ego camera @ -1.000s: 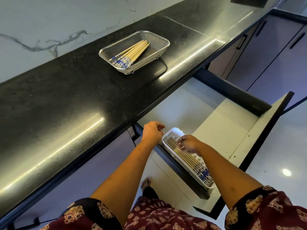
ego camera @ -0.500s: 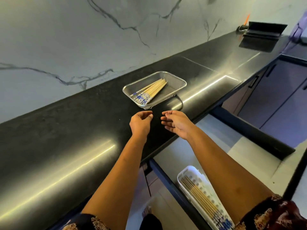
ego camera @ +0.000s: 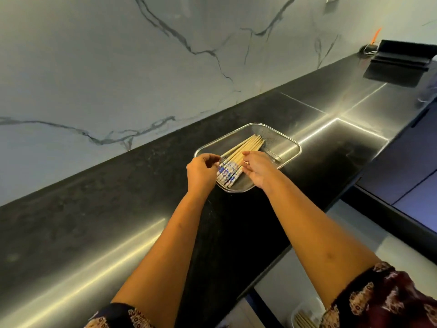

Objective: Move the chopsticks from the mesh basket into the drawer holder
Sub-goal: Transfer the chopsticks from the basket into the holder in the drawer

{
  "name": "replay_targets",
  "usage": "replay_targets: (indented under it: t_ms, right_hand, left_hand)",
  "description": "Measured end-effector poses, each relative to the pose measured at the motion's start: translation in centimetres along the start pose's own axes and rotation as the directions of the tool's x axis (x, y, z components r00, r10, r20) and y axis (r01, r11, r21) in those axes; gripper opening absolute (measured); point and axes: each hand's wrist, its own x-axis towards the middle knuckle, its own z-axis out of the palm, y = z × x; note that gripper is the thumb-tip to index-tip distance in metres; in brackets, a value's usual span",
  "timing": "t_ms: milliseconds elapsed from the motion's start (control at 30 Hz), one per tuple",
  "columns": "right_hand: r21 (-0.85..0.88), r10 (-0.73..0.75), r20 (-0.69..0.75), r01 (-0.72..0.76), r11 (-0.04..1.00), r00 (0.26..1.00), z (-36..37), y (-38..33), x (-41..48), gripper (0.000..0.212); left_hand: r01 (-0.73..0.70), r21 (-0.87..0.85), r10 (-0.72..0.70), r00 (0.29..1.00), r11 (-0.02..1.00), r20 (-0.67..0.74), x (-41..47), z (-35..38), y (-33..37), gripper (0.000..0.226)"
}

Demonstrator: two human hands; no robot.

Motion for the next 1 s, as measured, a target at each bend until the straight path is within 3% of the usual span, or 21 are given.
replay_targets:
  t_ms: [133, 300, 467, 1000]
  right_hand:
    - [-0.108, 0.088, -0.139, -0.103, 0.989, 0.986, 0.6, 0.4, 3.4, 0.025]
    - [-0.123, 0.161, -0.175, -0.184, 0.975, 0.971, 1.5, 1.3, 5.4, 0.034]
    - [-0.08, 0.228, -0.171, -0.244, 0.966, 0.958, 2.1, 1.7, 6.6, 0.034]
    - [-0.108, 0.222, -0.183, -0.244, 0.964, 0.958, 1.8, 2.3, 7.3, 0.043]
  left_hand:
    - [-0.082, 0.178, 0.056, 0.987, 0.98, 0.148, 3.0, 0.1, 0.0, 0.024]
    - [-0.151, 0.382, 0.028, 0.951, 0.912, 0.309, 5.3, 1.4, -1.2, 0.024]
    - [-0.23, 0.522, 0.021, 0.927, 0.821, 0.375, 6.1, 2.1, -1.7, 0.032]
    - [-0.292, 0.57, 0.024, 0.903, 0.768, 0.429, 6.1, 2.3, -1.7, 0.036]
